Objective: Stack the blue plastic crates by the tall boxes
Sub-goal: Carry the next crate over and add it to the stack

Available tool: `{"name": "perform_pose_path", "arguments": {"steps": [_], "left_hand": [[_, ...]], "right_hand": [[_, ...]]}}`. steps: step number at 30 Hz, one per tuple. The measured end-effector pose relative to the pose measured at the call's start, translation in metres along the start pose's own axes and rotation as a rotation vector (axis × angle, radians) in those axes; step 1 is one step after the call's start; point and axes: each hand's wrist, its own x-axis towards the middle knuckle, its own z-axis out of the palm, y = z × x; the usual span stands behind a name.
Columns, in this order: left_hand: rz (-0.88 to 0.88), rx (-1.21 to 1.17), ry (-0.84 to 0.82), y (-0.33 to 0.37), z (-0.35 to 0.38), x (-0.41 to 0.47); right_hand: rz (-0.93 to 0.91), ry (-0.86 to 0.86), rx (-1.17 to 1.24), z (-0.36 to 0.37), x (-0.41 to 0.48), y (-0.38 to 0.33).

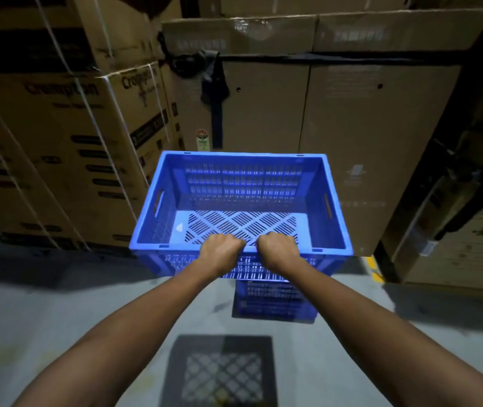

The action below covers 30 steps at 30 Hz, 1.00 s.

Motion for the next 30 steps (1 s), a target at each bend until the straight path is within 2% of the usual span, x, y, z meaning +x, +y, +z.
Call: {"name": "perform_pose_path", "arguments": {"steps": [8,14,22,24,26,30], "left_hand": [[0.029,0.018,-0.099,-0.026,0.068,0.135],[0.063,0.030,-0.164,-0.064,0.141,0.201],[0.074,-0.003,-0.172,-0.117,0.287,0.263],[0.084,-0.006,-0.224,-0.126,0.323,0.270],[0.084,0.010,-0.184,-0.138,0.370,0.280],[0.053,-0.099,-0.192,-0.152,0.444,0.292]], "right_hand": [[-0.019,-0.058,0.058,0.073,0.124,0.052],[0.004,-0.117,0.118,0.142,0.198,0.049],[0.016,-0.180,0.139,0.277,0.293,0.021],[0.015,-0.202,0.131,0.315,0.311,0.011],[0.014,-0.215,0.123,0.350,0.328,0.003],[0.018,-0.243,0.136,0.411,0.352,-0.010]]}}
